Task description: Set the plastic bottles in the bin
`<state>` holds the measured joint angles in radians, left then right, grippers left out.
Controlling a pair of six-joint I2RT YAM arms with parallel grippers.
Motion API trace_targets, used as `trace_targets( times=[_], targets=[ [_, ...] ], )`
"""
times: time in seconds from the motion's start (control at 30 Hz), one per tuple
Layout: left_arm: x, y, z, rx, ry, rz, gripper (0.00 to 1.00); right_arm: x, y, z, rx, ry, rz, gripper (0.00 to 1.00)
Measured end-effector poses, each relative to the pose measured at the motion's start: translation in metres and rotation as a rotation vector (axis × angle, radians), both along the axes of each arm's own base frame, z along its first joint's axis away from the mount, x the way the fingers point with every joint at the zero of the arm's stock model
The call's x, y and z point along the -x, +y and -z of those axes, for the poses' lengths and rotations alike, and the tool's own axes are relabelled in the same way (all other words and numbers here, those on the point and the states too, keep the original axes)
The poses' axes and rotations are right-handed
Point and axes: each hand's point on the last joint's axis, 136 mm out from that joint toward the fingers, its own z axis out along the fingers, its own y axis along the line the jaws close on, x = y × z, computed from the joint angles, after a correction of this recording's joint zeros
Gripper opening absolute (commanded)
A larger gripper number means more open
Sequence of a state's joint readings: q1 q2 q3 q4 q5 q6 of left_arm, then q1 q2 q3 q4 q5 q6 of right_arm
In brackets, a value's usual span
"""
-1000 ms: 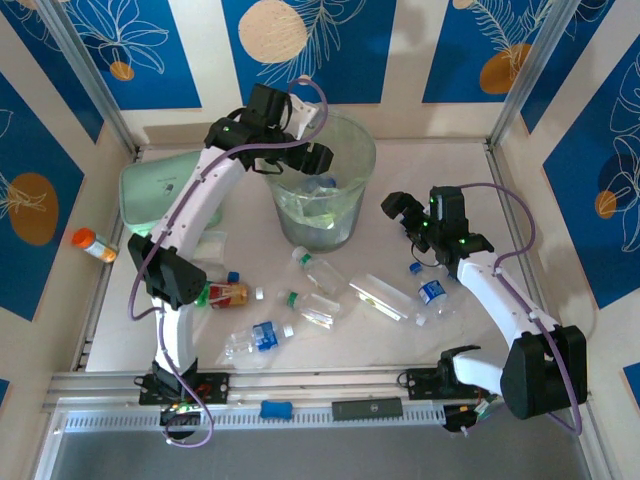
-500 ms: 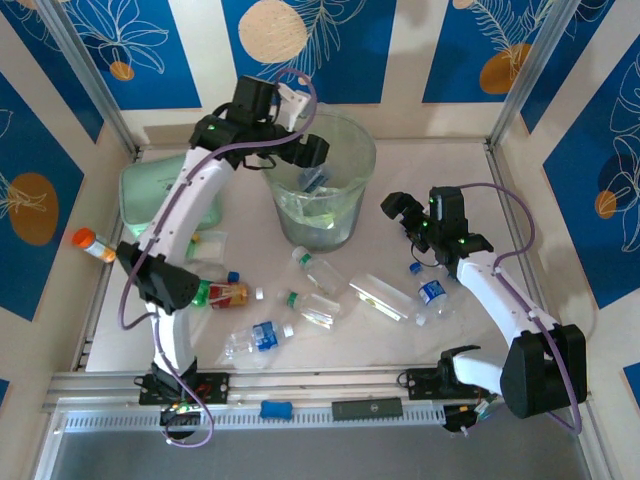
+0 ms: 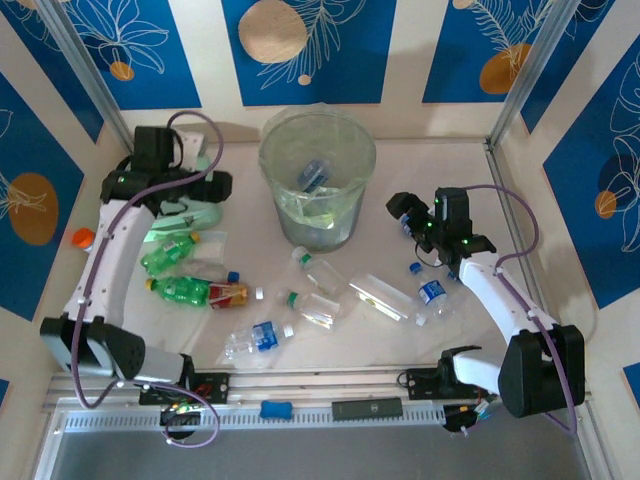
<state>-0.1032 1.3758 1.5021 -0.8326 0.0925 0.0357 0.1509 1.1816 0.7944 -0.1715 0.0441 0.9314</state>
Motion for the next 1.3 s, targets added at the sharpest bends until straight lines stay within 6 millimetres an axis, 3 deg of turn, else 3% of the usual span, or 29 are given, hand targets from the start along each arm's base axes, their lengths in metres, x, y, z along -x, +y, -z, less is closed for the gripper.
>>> trace_targets(
  times=[0.2, 0.4, 0.5, 0.87, 1.3],
  targets=[
    [0.024, 0.051, 0.05, -0.033, 0.066, -0.153, 0.99, 0.0, 0.0, 0.002, -0.009, 0.007, -0.013, 0.99],
    [0.032, 0.094, 0.097, -0.015, 0.143, -0.308, 0.99, 0.0, 0.0, 0.003, -0.015, 0.011, -0.024, 0.99],
    [0.032, 0.106, 0.116, -0.005, 0.181, -0.352, 0.99, -0.001, -0.004, 0.002, -0.016, 0.009, -0.015, 0.99],
    [0.023, 0.122, 0.178, -0.018, 0.345, -0.373, 0.98, 0.009, -0.019, -0.004, -0.019, -0.022, 0.024, 0.99],
    [0.013, 0.131, 0.203, -0.091, 0.439, -0.324, 0.87, 0.022, -0.041, -0.003, -0.019, -0.038, 0.088, 0.99]
  ],
)
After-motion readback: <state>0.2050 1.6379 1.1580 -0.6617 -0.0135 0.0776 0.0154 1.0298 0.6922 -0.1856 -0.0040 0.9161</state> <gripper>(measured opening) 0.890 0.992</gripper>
